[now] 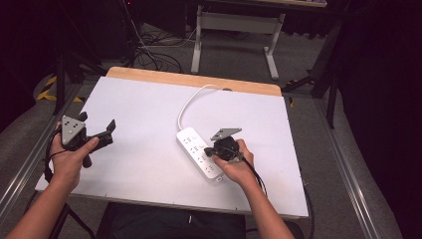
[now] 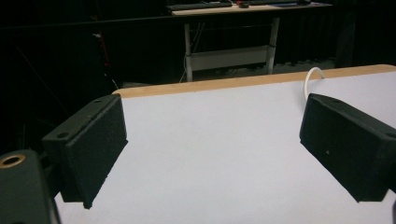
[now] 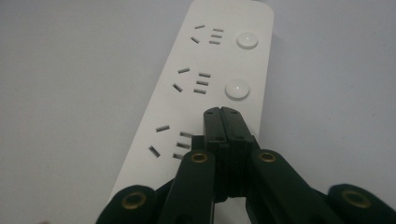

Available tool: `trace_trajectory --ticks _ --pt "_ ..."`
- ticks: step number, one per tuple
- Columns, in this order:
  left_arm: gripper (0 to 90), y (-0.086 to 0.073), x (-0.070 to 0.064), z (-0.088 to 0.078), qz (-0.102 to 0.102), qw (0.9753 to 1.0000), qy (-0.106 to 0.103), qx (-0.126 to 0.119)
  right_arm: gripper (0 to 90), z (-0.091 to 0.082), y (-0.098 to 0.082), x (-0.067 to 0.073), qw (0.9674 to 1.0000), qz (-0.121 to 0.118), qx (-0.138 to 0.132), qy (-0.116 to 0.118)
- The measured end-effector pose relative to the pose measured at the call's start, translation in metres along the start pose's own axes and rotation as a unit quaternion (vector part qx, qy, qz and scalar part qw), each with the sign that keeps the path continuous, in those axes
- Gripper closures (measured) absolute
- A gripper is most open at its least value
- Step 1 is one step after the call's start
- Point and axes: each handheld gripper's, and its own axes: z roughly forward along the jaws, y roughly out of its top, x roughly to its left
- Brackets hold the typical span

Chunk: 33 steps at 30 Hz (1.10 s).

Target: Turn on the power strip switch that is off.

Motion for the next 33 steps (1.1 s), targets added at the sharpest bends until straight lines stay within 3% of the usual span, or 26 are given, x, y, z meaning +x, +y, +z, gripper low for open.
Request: trace_trajectory --ticks 3,8,14,24,33 --pt "8.1 0.0 -0.001 0.0 -0.001 1.0 -0.002 0.0 90.0 -0.003 0.0 -0.002 0.9999 0.006 -0.011 0.01" --pt "8.1 0.0 -0.001 0.001 0.002 1.0 -0.003 0.002 90.0 -0.005 0.0 -0.003 0.9997 -0.009 -0.022 0.007" --pt "8.0 0.0 -0.001 0.001 0.001 1.0 -0.004 0.002 90.0 -0.007 0.0 -0.003 0.9994 -0.006 -0.034 0.007" --pt "8.1 0.0 -0.001 0.001 0.002 1.0 -0.003 0.003 90.0 -0.022 0.0 -0.009 0.9941 0.0 -0.108 0.011" --pt "8.1 0.0 -0.001 0.001 0.002 1.0 -0.003 0.003 90.0 -0.028 -0.001 -0.012 0.9893 0.007 -0.145 0.007"
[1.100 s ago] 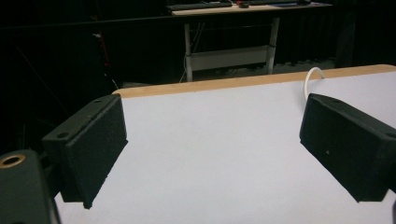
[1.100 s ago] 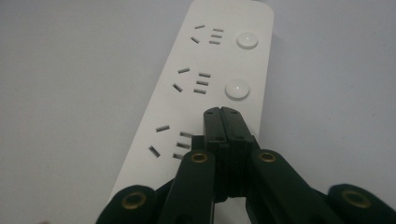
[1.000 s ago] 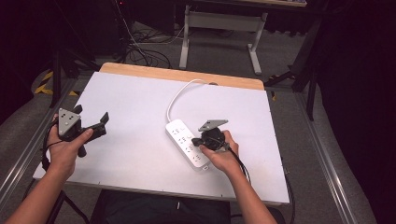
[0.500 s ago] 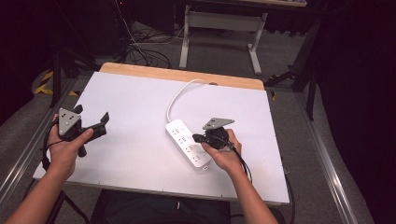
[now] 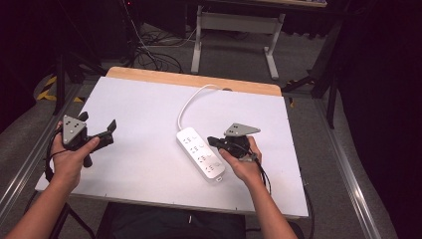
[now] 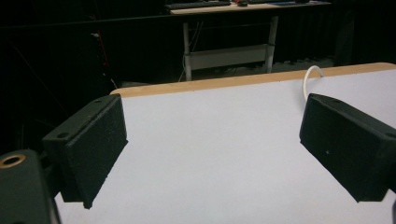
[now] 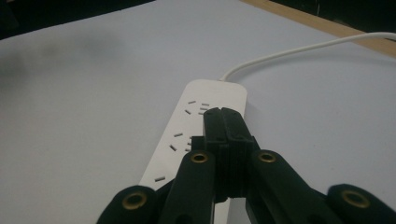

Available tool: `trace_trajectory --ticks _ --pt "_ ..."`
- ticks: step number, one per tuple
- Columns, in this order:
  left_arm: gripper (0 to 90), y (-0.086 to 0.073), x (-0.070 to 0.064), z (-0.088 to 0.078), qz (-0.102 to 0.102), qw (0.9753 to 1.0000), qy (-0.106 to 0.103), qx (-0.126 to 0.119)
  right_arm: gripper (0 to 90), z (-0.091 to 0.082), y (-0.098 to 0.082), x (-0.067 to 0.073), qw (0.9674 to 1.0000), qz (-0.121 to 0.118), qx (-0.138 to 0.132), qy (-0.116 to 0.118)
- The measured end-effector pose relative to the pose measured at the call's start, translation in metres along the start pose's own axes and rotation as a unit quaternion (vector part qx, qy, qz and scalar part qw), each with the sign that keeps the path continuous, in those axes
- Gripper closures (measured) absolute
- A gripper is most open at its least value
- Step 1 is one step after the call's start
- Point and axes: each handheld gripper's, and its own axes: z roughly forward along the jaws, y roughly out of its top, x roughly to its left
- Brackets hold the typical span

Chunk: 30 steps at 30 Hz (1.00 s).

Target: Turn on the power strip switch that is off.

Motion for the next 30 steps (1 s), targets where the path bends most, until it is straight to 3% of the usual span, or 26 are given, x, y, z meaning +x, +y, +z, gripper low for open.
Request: trace_trajectory --ticks 9,23,30 --pt "8.1 0.0 0.0 0.0 -0.002 1.0 0.0 0.0 90.0 -0.008 0.0 -0.002 0.9997 0.004 -0.024 -0.002" --pt "8.1 0.0 0.001 0.0 -0.004 1.0 0.001 0.0 90.0 -0.034 -0.006 -0.006 0.9972 0.021 -0.072 -0.004" --pt "8.1 0.0 0.002 0.0 -0.004 1.0 0.002 -0.002 90.0 -0.043 -0.007 -0.006 0.9964 0.02 -0.082 -0.008"
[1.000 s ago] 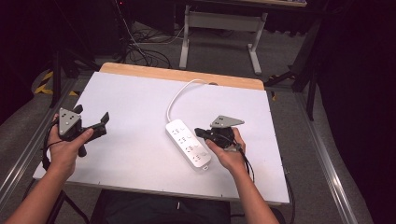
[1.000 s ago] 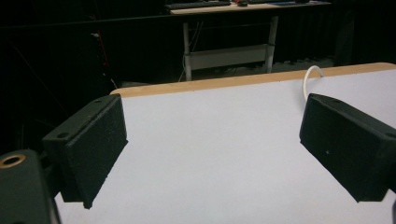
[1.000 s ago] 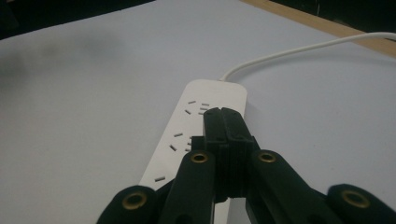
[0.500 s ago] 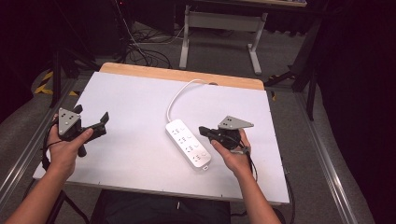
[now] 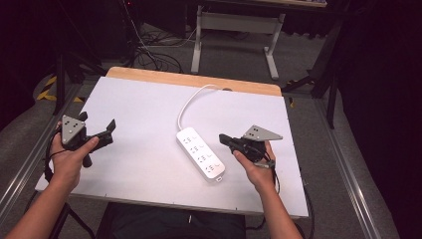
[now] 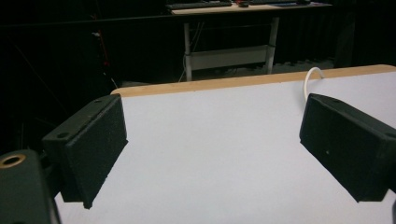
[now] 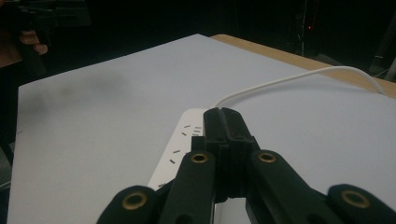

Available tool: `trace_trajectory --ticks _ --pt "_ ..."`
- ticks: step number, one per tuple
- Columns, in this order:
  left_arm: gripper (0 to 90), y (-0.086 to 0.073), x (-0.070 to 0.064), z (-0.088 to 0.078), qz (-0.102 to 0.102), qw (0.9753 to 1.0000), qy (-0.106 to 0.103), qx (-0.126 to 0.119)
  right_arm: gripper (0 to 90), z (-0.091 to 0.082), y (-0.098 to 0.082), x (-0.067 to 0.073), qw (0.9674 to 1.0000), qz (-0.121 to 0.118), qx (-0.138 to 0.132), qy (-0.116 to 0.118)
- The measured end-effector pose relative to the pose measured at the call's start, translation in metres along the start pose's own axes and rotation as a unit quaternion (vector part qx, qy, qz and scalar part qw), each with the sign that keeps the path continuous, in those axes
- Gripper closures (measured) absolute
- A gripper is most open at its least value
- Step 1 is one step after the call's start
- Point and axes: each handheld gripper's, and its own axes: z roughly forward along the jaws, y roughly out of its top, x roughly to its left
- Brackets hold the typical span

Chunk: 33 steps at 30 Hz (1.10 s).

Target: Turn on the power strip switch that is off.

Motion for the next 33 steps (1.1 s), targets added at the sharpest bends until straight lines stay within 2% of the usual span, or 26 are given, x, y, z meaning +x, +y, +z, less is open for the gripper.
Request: trace_trajectory --ticks 15,17,18,19,22,24,30,31,32,33 --pt "8.1 0.0 -0.001 0.0 0.001 1.0 -0.001 -0.001 89.7 -0.011 -0.001 -0.001 0.9994 -0.008 -0.032 -0.008" --pt "8.1 0.0 -0.001 0.0 0.001 1.0 -0.001 0.0 77.1 -0.011 0.0 0.0 0.999 -0.007 -0.042 -0.012" --pt "8.1 0.0 -0.001 0.0 0.001 1.0 -0.001 0.0 77.1 -0.011 0.0 0.0 0.999 -0.007 -0.042 -0.012" --pt "8.1 0.0 -0.001 0.0 0.001 1.0 -0.001 0.0 73.1 -0.012 0.0 0.0 0.9989 -0.003 -0.045 -0.016" --pt "8.1 0.0 -0.001 0.0 0.001 1.0 -0.001 0.0 72.2 -0.012 0.0 -0.001 0.9988 -0.002 -0.046 -0.016" --pt "8.1 0.0 -0.001 0.0 0.001 1.0 -0.001 0.0 64.5 -0.014 0.0 -0.001 0.9986 0.0 -0.049 -0.02" --pt "8.1 0.0 -0.001 0.0 0.001 1.0 -0.001 -0.001 60.0 -0.015 0.0 -0.004 0.998 0.009 -0.054 -0.033" --pt "8.1 0.0 -0.001 0.0 0.001 1.0 -0.001 0.0 57.4 -0.016 0.0 -0.004 0.9979 0.011 -0.054 -0.035" --pt "8.1 0.0 0.0 0.0 0.001 1.0 -0.001 -0.001 50.0 -0.017 0.0 -0.004 0.9975 0.013 -0.057 -0.039" --pt "8.1 0.0 0.0 0.0 0.0 1.0 -0.001 -0.001 50.0 -0.017 0.0 -0.004 0.9975 0.013 -0.057 -0.039"
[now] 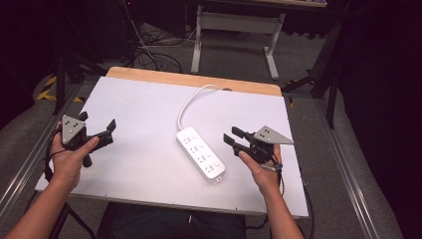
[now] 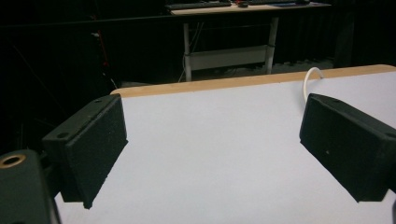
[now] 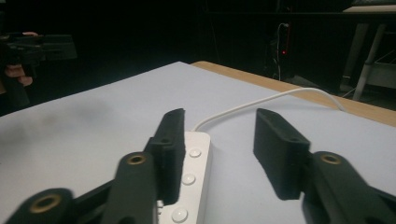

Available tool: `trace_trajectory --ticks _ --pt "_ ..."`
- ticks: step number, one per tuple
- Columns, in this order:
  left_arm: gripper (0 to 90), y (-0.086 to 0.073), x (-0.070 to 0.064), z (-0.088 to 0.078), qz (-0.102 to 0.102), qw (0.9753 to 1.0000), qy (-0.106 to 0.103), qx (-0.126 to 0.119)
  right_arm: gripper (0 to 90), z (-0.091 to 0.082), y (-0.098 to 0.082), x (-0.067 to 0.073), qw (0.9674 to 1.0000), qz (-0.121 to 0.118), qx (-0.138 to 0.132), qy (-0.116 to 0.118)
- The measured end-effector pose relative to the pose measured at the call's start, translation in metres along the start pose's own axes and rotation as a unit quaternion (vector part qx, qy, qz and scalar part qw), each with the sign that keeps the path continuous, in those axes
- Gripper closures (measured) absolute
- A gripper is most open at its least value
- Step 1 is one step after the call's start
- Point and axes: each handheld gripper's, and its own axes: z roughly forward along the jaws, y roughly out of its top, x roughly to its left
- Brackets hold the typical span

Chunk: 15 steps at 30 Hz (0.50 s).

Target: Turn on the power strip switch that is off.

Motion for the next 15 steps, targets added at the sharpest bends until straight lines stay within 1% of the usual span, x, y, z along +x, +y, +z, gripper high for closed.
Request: trace_trajectory --ticks 1,4,5,7,8,10,11,12,13,15 --pt "8.1 0.0 0.0 0.0 0.0 1.0 0.0 0.0 41.0 -0.0014 0.0003 -0.0007 0.9999 0.009 -0.007 -0.007" --pt "8.0 0.0001 -0.0002 -0.0001 0.0 1.0 -0.001 0.0 30.8 -0.0036 0.0009 -0.003 0.9995 0.021 -0.019 -0.012" --pt "8.0 0.0001 -0.0003 -0.0001 0.0 1.0 0.0 0.0 30.8 -0.0036 0.0009 -0.003 0.9995 0.021 -0.019 -0.012" --pt "8.1 0.0001 -0.0003 0.0 0.0 1.0 0.0 0.0 26.7 -0.0052 0.0014 -0.0037 0.9994 0.023 -0.021 -0.014" --pt "8.1 0.0001 -0.0003 0.0001 0.0 1.0 0.0 0.0 24.4 -0.0058 0.0016 -0.0037 0.9994 0.022 -0.024 -0.009" --pt "8.1 0.0002 -0.0002 0.0001 0.0 1.0 0.0 0.0 23.8 -0.006 0.0016 -0.004 0.9995 0.02 -0.025 -0.009" --pt "8.1 0.0001 -0.0002 0.0001 0.0 1.0 0.0 0.0 21.1 -0.0062 0.0017 -0.0037 0.9995 0.019 -0.025 -0.006" --pt "8.1 0.0001 -0.0002 0.0001 0.0 1.0 0.0 0.0 21.1 -0.0062 0.0017 -0.0037 0.9995 0.019 -0.025 -0.006" --pt "8.1 0.0001 -0.0002 0.0002 0.0 1.0 0.0 0.0 17.3 -0.0065 0.0017 -0.0038 0.9995 0.015 -0.027 -0.004" --pt "8.1 0.0001 -0.0002 0.0002 0.0 1.0 -0.001 0.0 9.0 -0.0067 0.0018 -0.004 0.9994 0.017 -0.029 -0.006"
